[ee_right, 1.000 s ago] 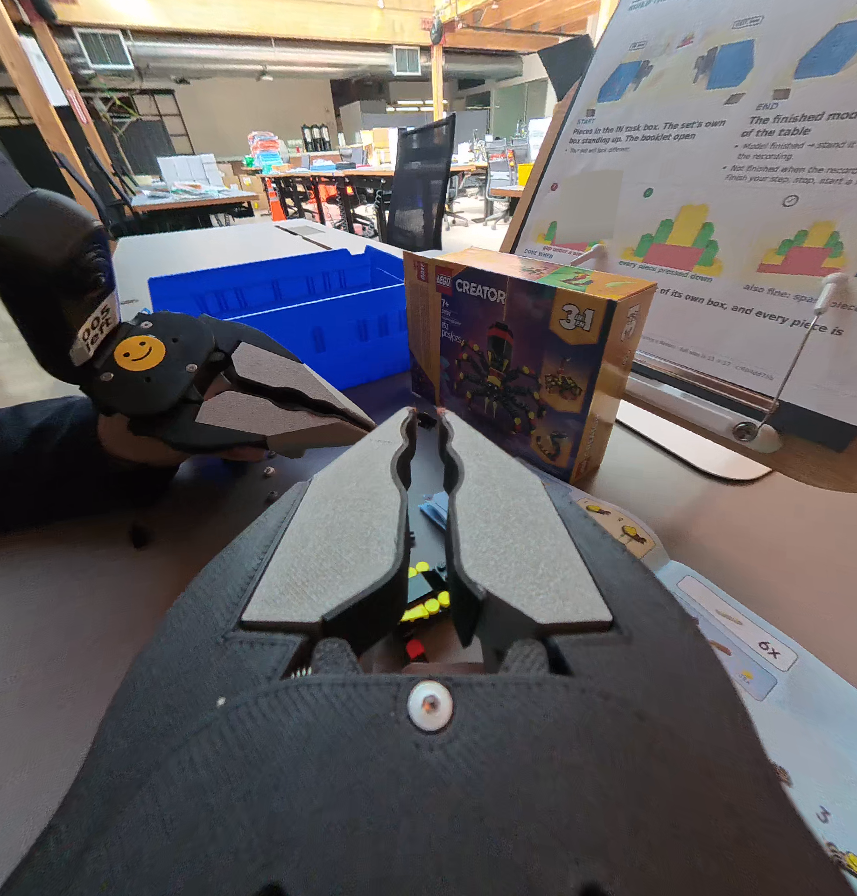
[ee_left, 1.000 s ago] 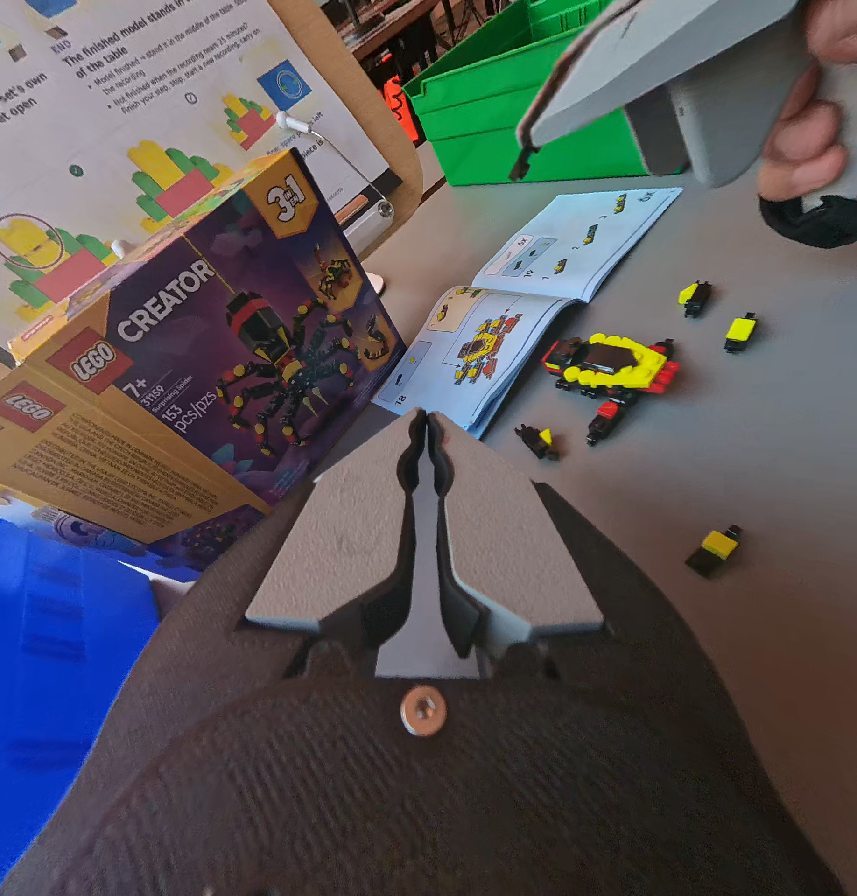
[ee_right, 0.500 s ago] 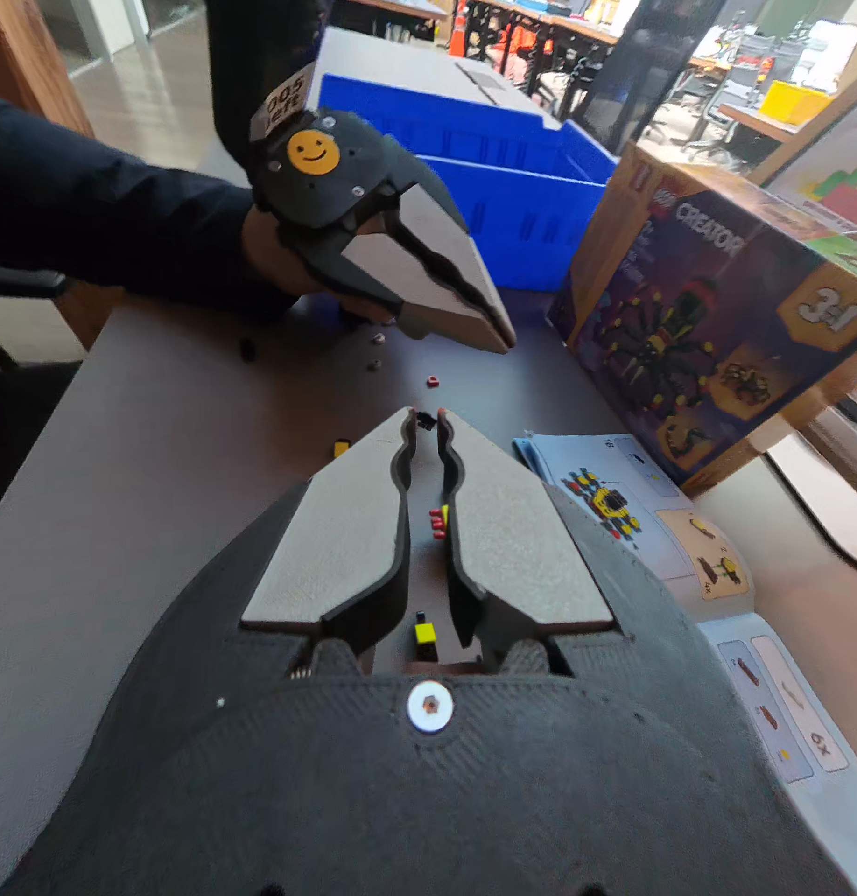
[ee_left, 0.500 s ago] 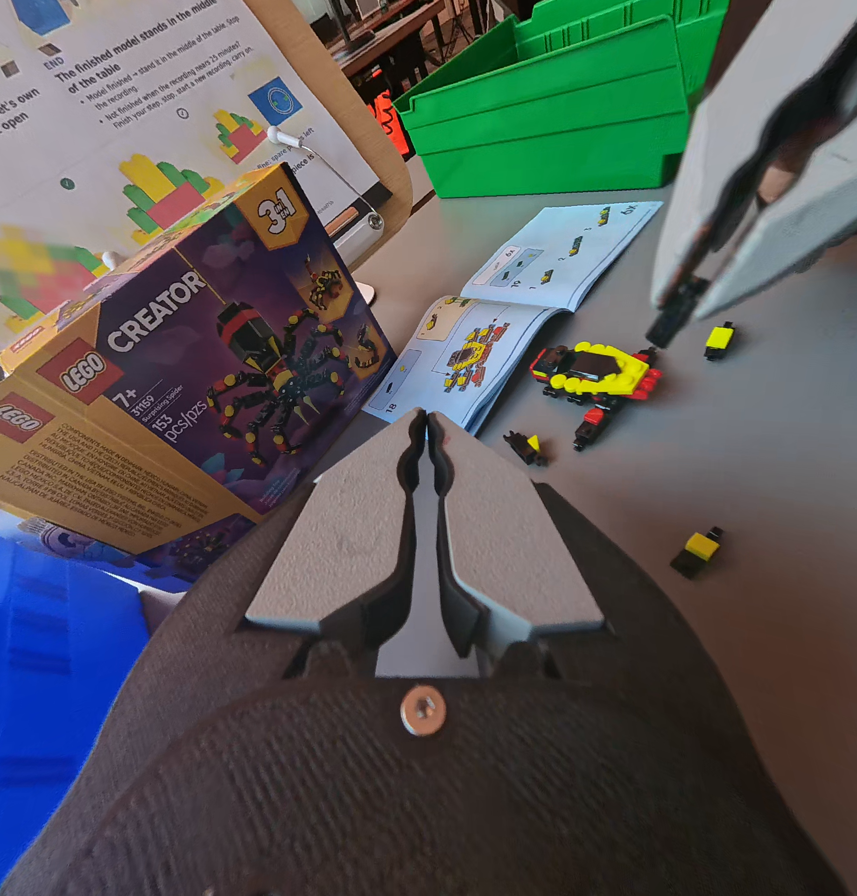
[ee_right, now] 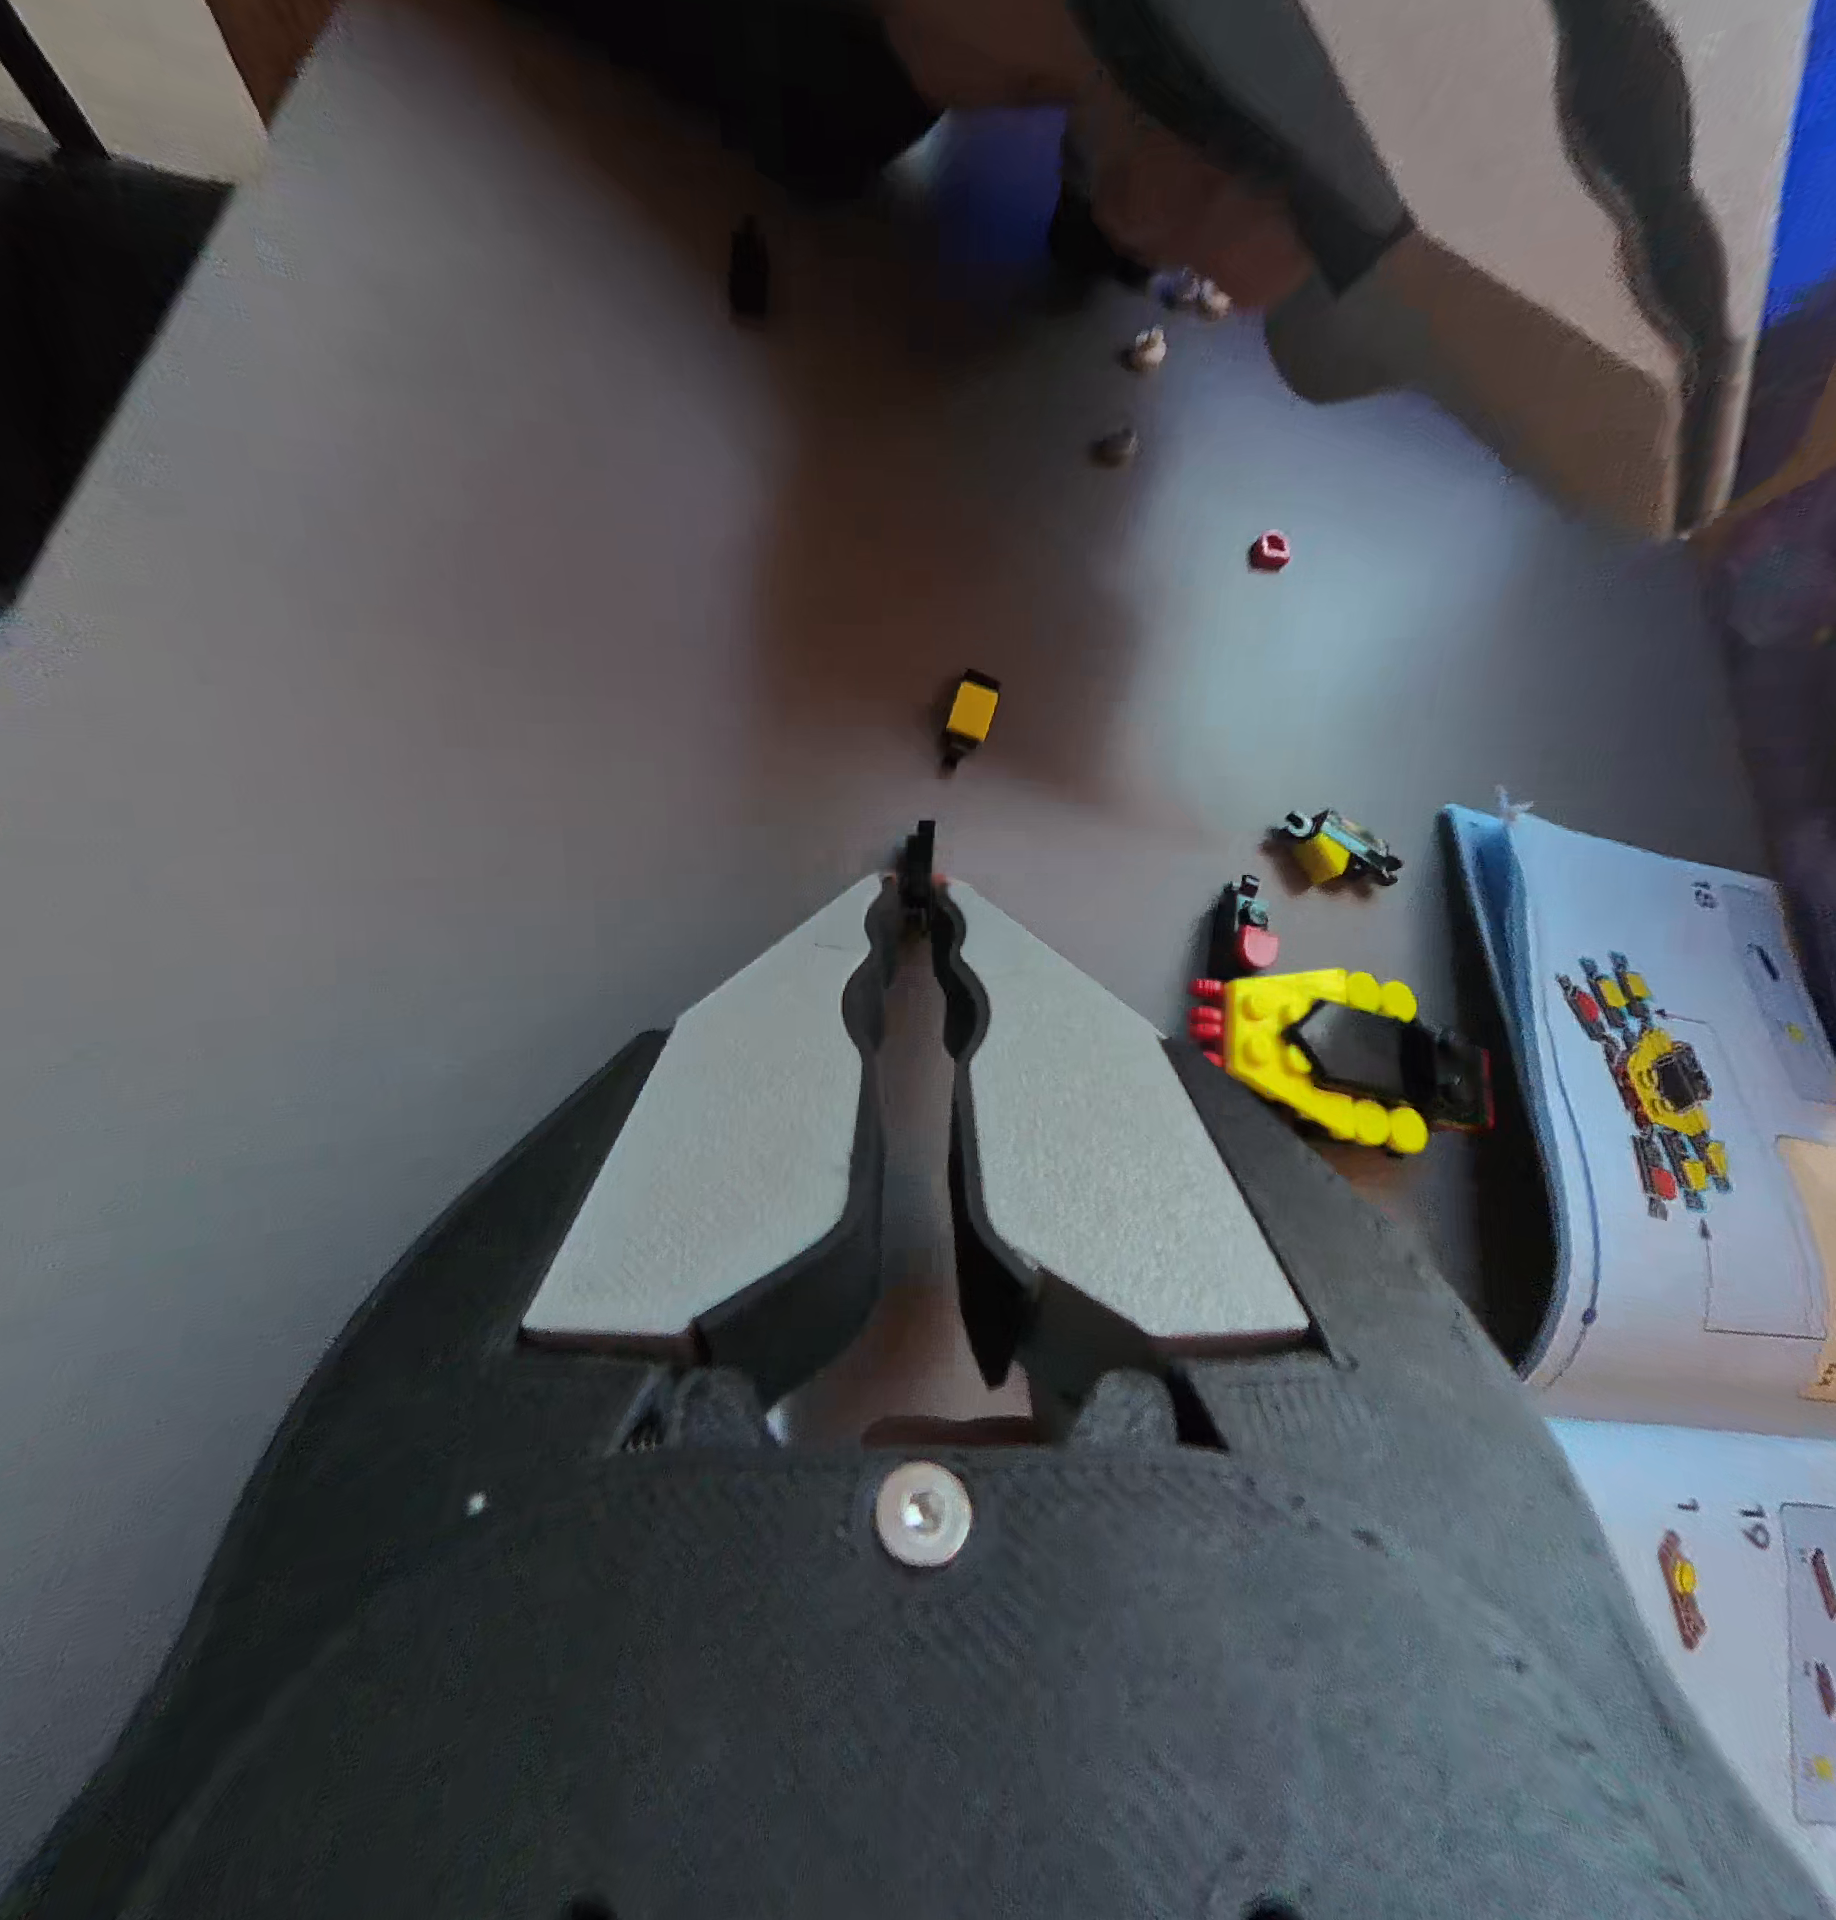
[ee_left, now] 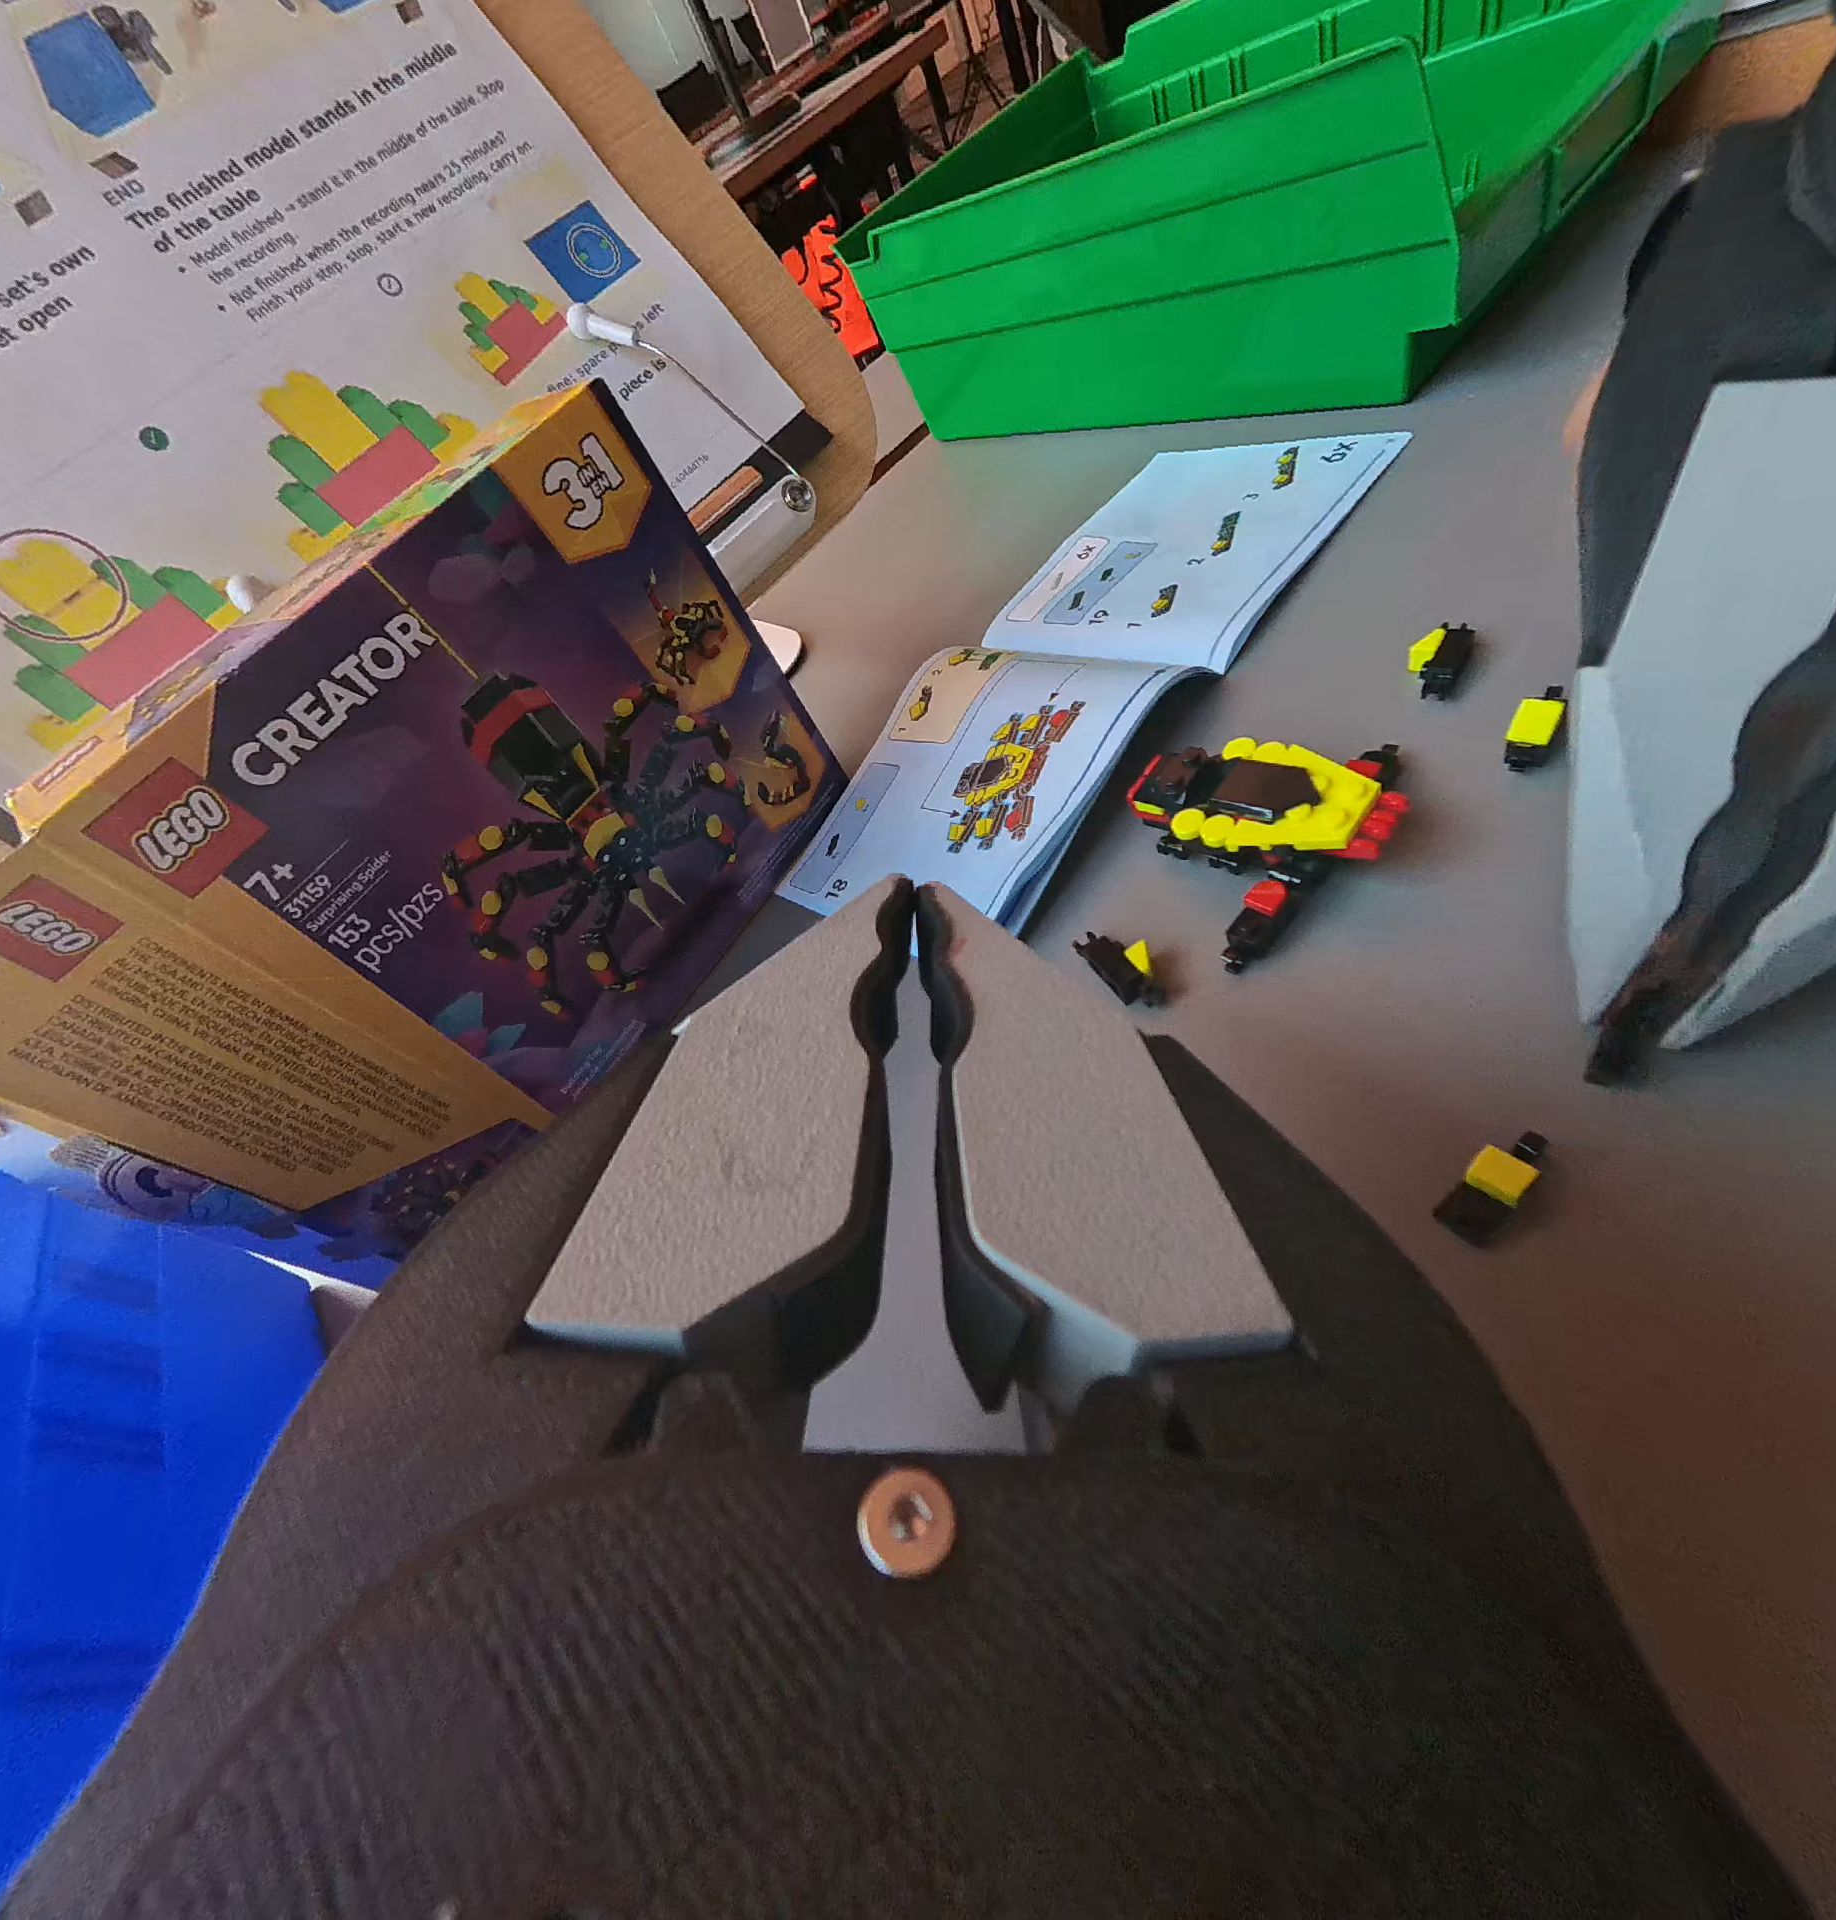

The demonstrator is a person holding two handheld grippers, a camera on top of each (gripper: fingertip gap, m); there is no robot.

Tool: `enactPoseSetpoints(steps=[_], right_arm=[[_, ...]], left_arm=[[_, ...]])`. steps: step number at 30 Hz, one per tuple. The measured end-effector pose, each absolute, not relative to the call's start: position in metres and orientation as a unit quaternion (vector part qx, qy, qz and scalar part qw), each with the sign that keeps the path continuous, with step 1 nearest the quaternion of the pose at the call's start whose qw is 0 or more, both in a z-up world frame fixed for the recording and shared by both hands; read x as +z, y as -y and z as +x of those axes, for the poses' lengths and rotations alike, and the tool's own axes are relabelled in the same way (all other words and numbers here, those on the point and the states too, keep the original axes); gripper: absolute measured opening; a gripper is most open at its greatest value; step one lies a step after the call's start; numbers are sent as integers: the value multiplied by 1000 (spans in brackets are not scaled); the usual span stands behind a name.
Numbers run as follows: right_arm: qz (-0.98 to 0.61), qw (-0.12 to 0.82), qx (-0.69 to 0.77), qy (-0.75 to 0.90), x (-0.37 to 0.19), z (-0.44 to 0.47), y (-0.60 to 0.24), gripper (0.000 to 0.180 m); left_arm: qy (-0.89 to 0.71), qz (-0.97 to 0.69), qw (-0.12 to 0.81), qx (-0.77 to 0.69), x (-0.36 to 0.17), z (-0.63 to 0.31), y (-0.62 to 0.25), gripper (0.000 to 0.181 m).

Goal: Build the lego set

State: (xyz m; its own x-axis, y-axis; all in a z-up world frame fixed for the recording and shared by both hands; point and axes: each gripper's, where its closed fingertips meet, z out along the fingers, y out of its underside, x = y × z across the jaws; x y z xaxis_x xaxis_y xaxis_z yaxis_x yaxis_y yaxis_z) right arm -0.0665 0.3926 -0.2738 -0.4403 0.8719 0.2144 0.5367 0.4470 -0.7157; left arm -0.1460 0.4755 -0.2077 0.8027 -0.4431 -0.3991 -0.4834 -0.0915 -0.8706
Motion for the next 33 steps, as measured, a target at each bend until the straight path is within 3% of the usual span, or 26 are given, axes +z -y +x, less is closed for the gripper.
enactPoseSetpoints(steps=[18, 30, 33], right_arm=[[-429, 308, 320, 787, -261, -66, -392, 4], [-483, 545, 360, 584, -166, -60, -473, 9], [-519, 569, 375, 516, -154, -53, -494, 19]], left_arm=[[-331, -739, 587, 15, -212, -142, -473, 0], [-336, -737, 587, 18, -212, -140, -472, 0], [-338, -736, 586, 20, -212, -140, -472, 0]])
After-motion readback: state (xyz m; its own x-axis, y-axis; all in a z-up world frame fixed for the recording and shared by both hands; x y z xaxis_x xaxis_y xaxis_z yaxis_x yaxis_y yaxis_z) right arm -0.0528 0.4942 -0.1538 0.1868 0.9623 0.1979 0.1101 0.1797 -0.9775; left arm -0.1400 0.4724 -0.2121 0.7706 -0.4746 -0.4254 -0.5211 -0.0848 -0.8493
